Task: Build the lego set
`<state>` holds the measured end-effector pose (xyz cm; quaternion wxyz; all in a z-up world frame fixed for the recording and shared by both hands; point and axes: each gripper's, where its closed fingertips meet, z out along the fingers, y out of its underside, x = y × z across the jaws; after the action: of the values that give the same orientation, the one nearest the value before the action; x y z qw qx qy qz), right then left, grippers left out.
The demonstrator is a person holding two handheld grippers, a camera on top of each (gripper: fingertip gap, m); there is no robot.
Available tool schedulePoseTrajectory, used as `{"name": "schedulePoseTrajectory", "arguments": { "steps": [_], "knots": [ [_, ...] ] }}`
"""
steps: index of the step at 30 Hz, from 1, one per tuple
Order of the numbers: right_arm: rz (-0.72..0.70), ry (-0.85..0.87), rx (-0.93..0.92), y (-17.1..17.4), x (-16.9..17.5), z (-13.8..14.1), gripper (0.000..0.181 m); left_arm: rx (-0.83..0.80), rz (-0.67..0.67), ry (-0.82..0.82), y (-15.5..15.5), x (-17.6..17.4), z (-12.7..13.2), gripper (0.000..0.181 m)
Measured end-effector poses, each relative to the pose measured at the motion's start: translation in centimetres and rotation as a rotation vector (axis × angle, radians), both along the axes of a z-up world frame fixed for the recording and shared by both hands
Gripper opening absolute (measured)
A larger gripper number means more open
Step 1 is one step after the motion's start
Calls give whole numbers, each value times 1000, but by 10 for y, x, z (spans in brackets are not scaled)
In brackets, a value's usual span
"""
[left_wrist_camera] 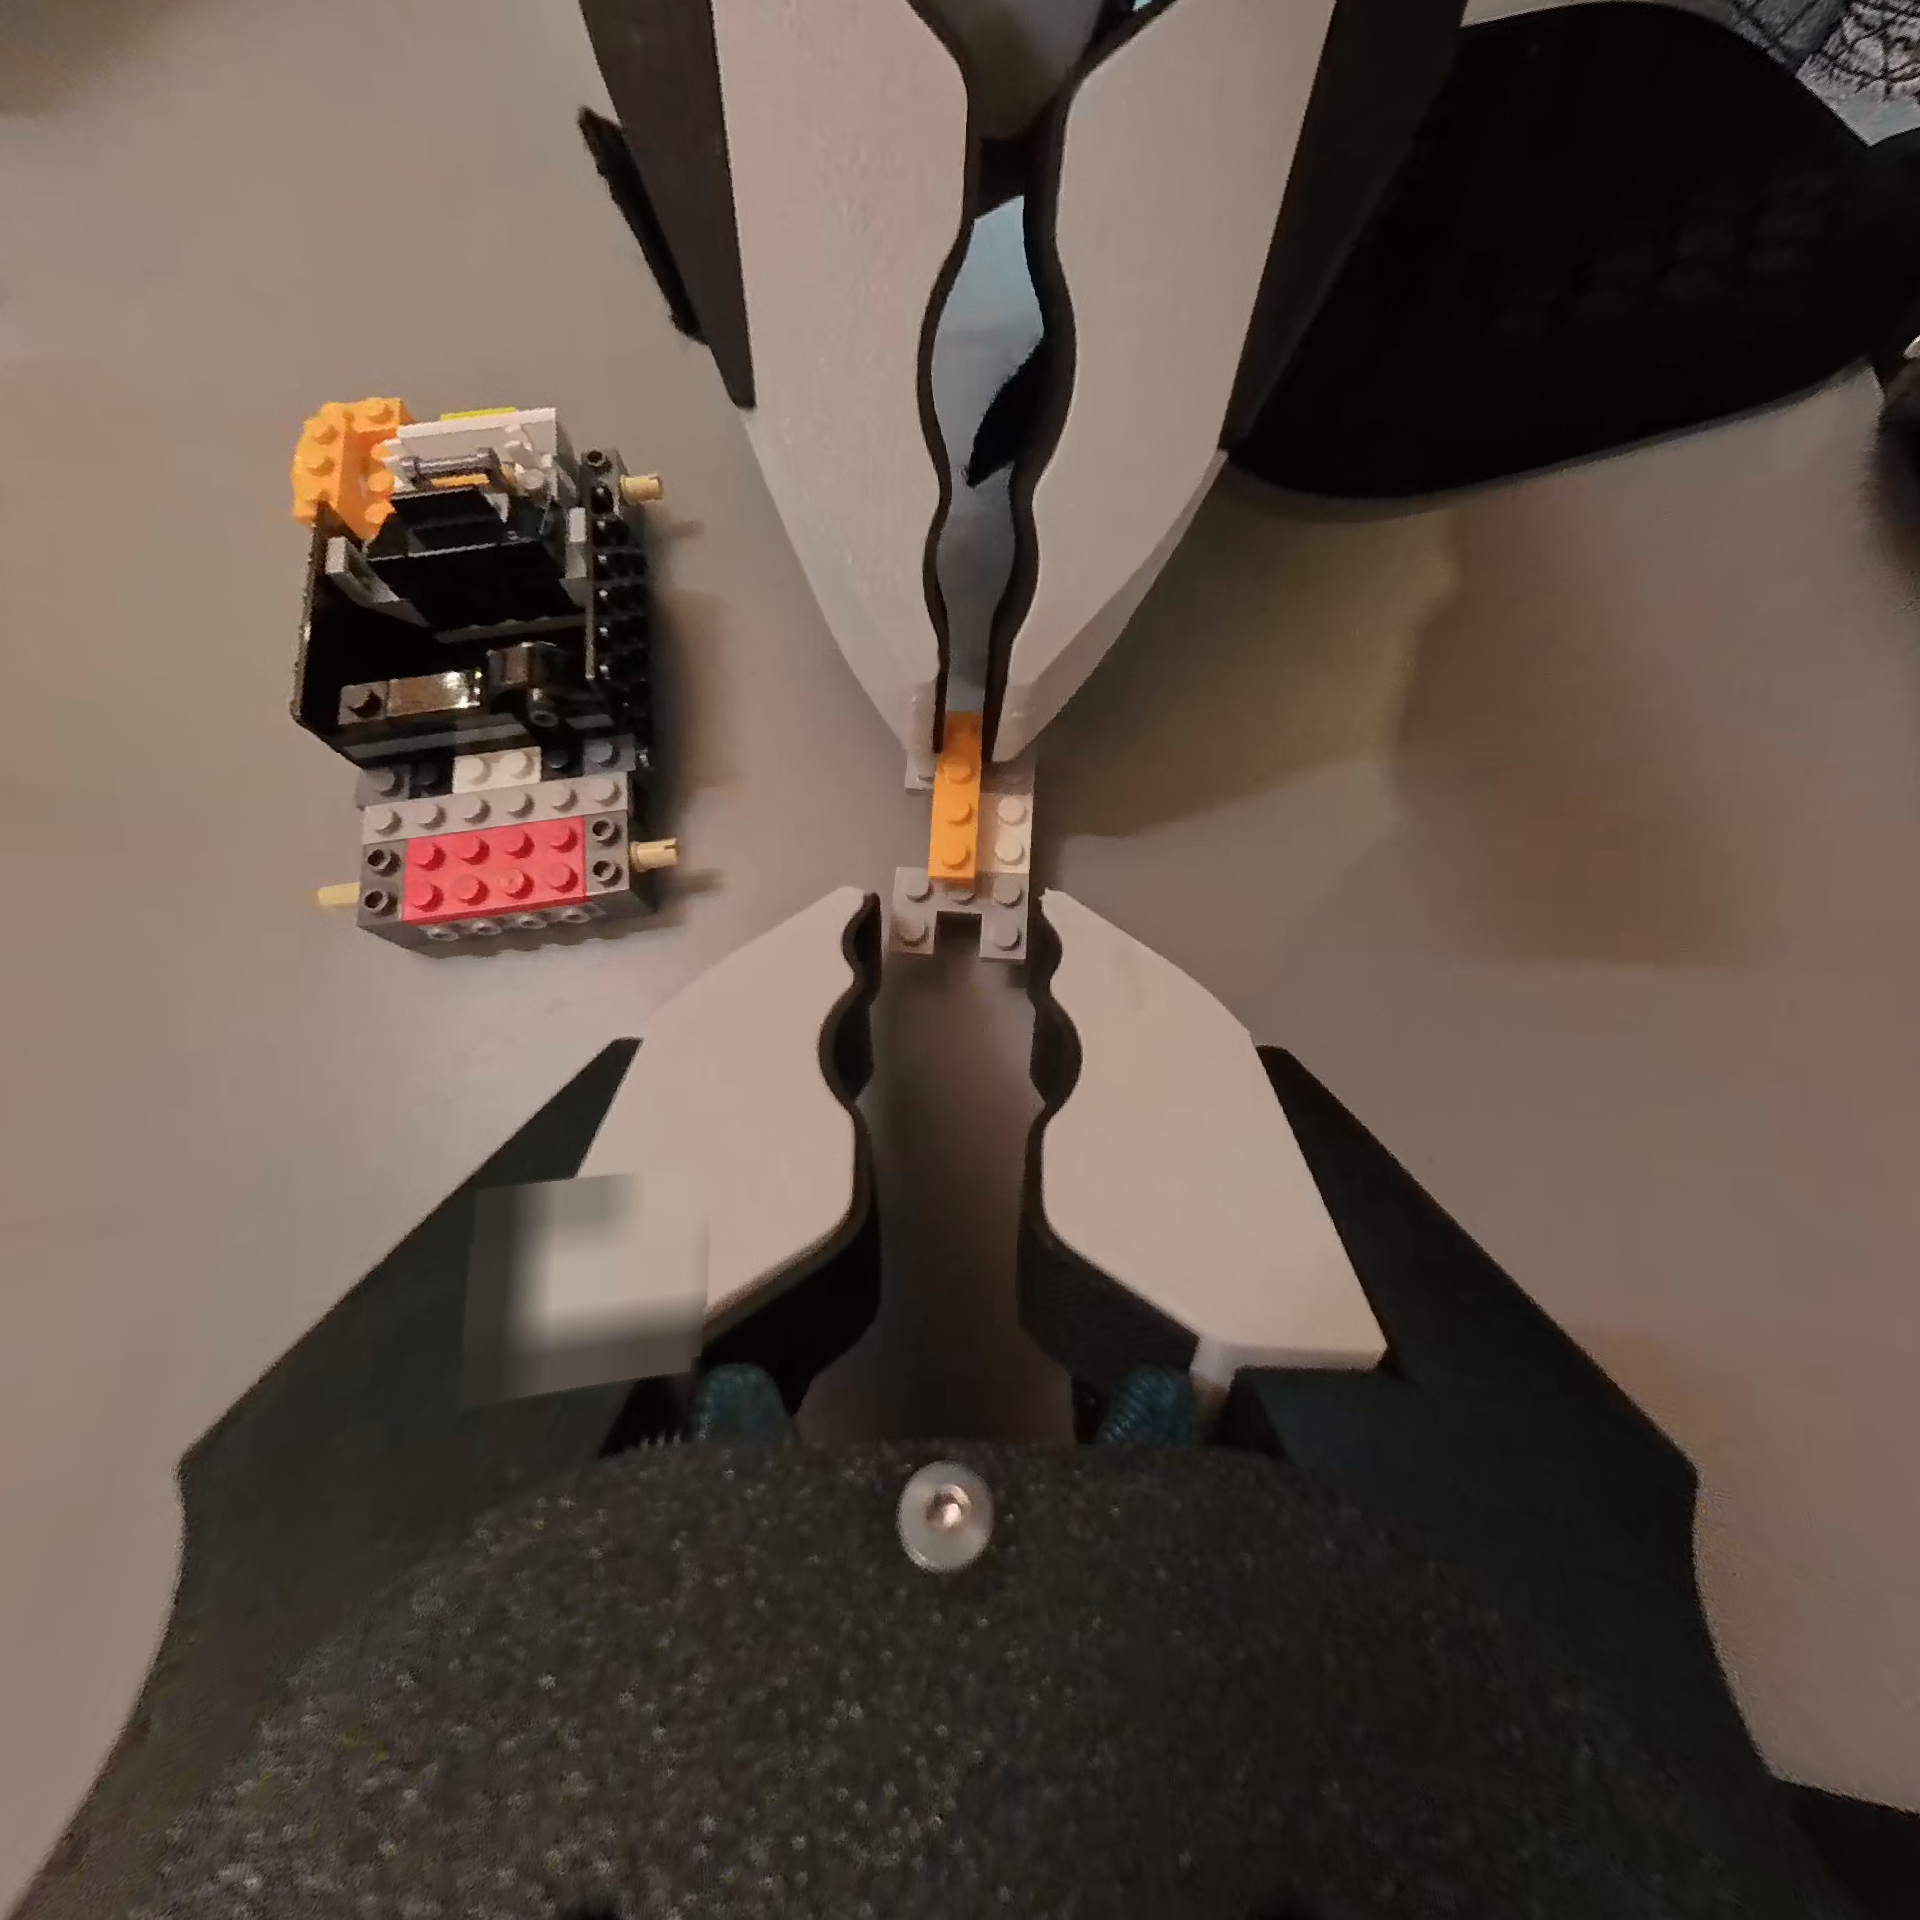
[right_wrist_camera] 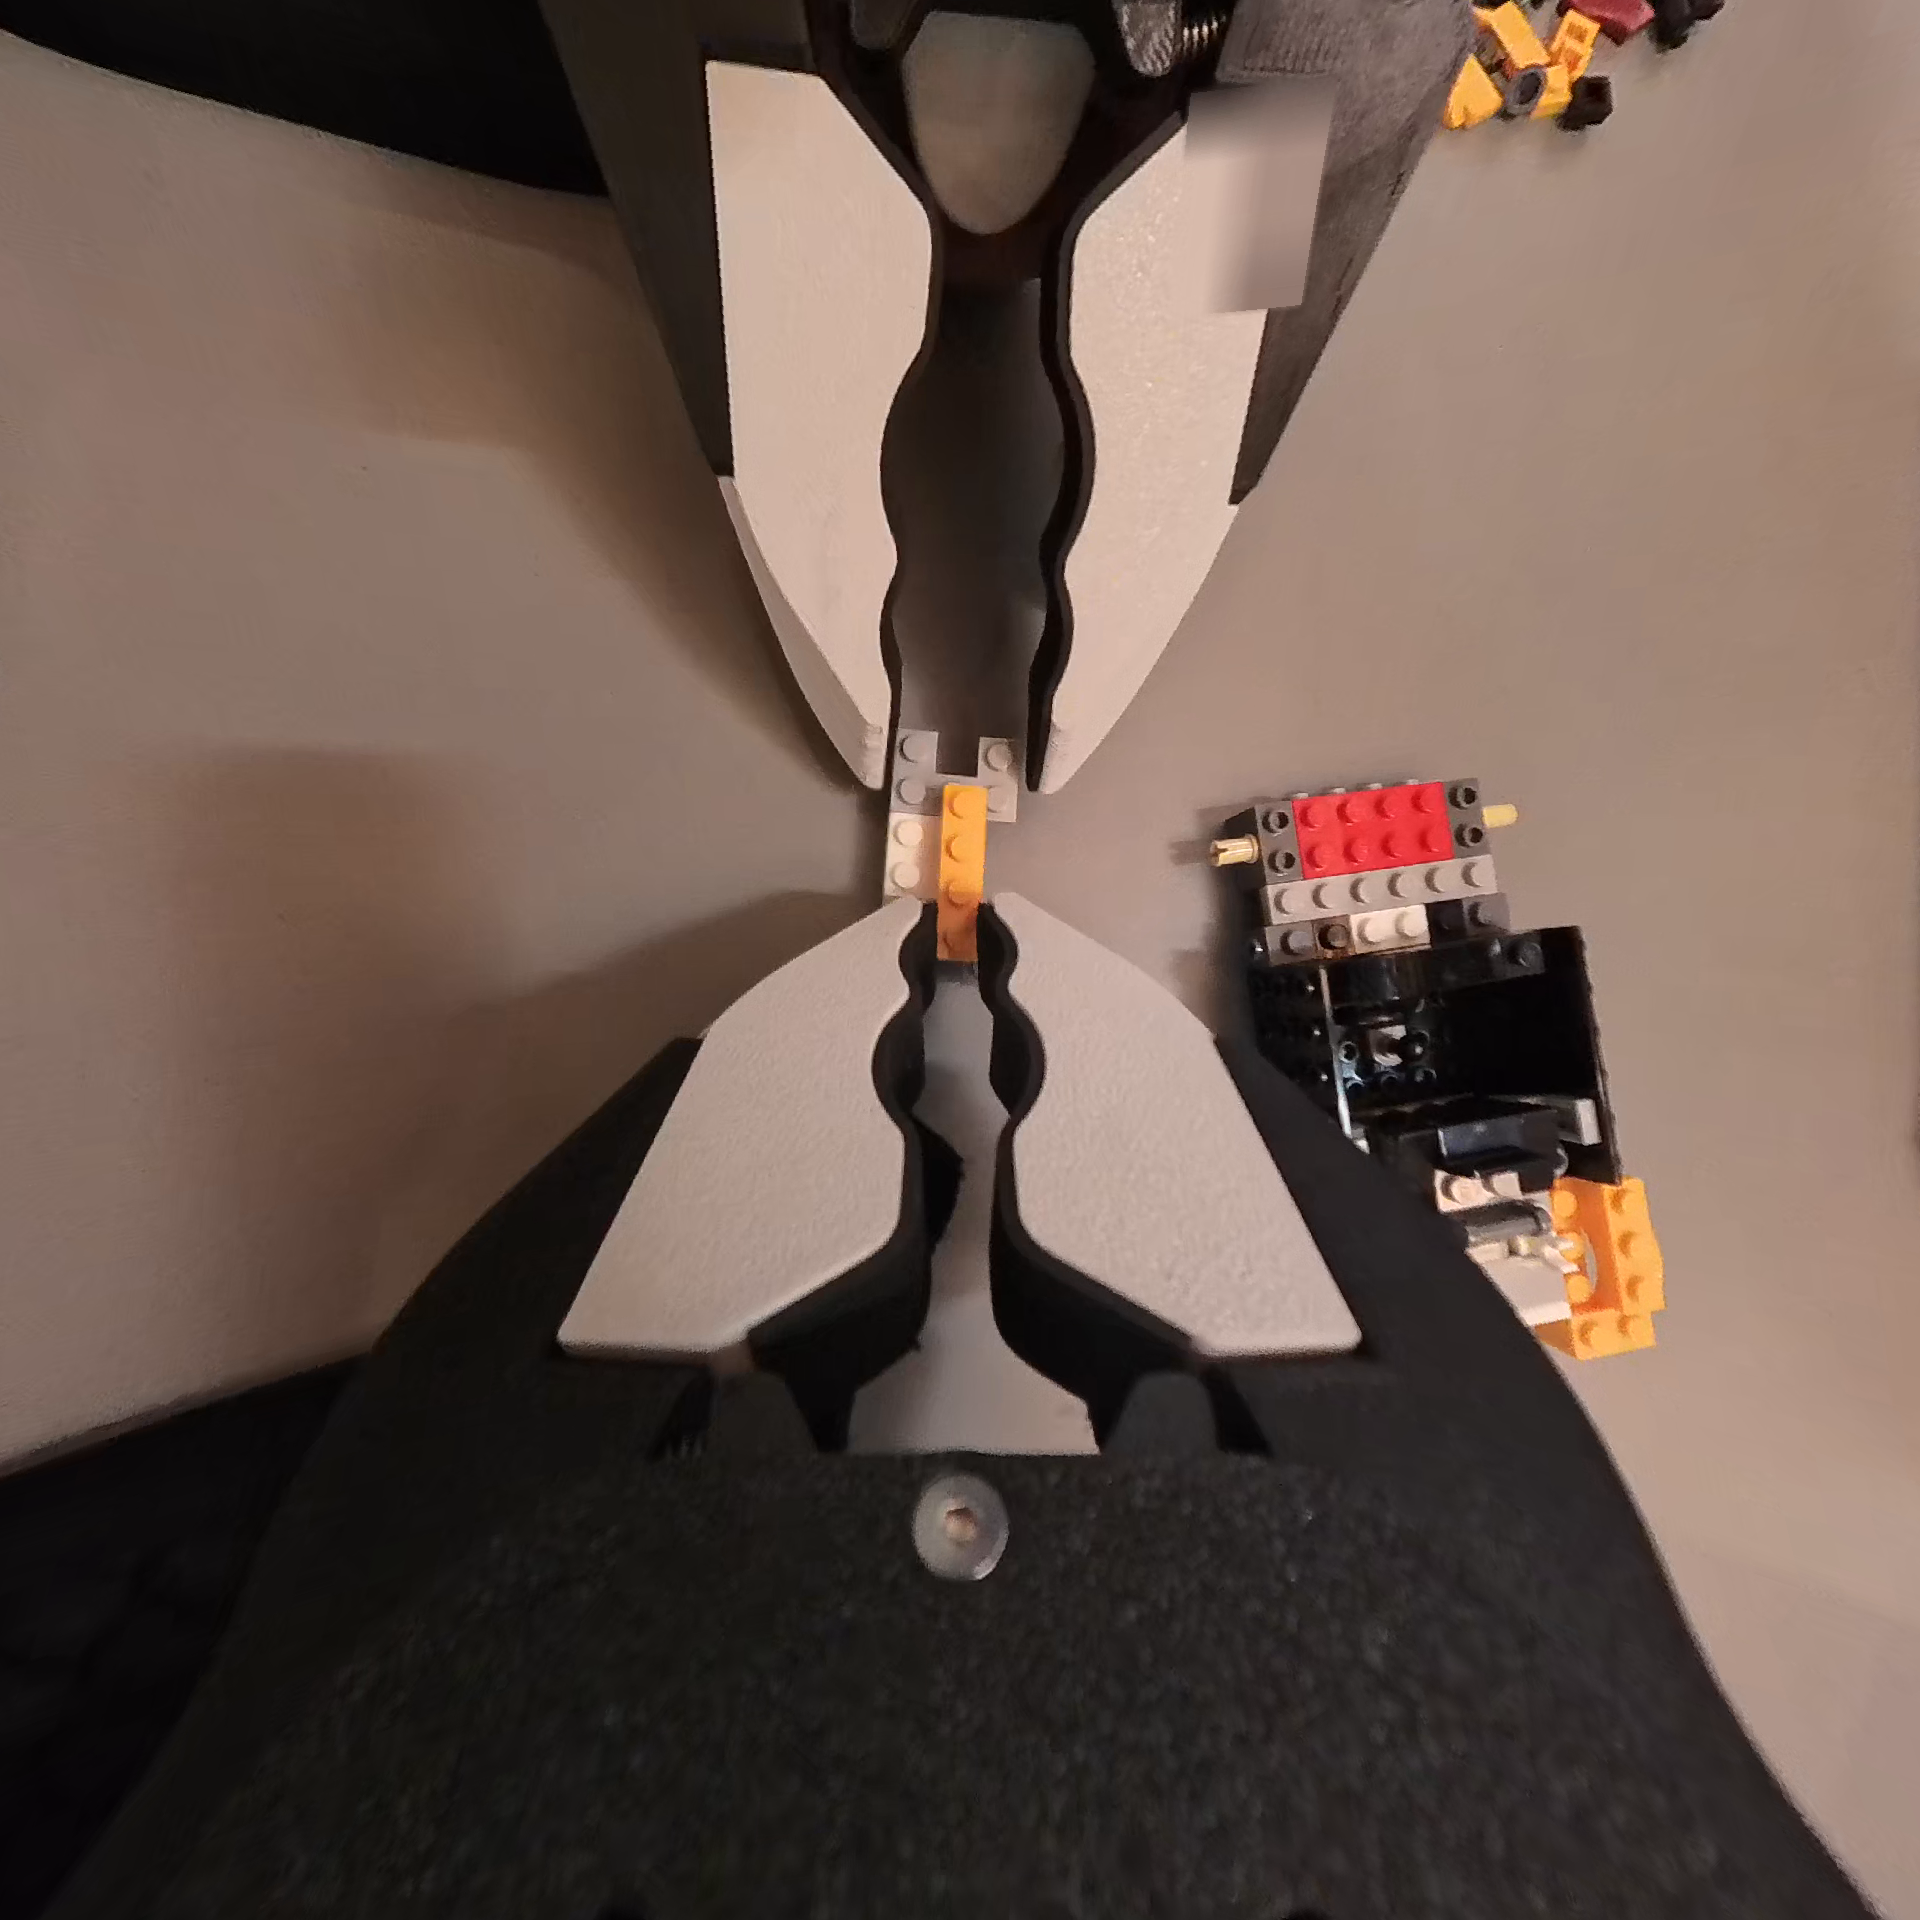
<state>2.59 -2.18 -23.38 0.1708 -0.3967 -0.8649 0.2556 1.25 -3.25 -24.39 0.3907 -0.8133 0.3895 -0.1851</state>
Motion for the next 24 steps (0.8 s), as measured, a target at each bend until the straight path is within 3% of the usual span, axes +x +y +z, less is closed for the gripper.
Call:
{"name": "schedulePoseTrajectory", "arguments": {
  "steps": [24],
  "knots": [
    [2,-40,-24,-3,-1,-4,7,-7,-5,-11,-3,-3,1,31]
  ]
}}
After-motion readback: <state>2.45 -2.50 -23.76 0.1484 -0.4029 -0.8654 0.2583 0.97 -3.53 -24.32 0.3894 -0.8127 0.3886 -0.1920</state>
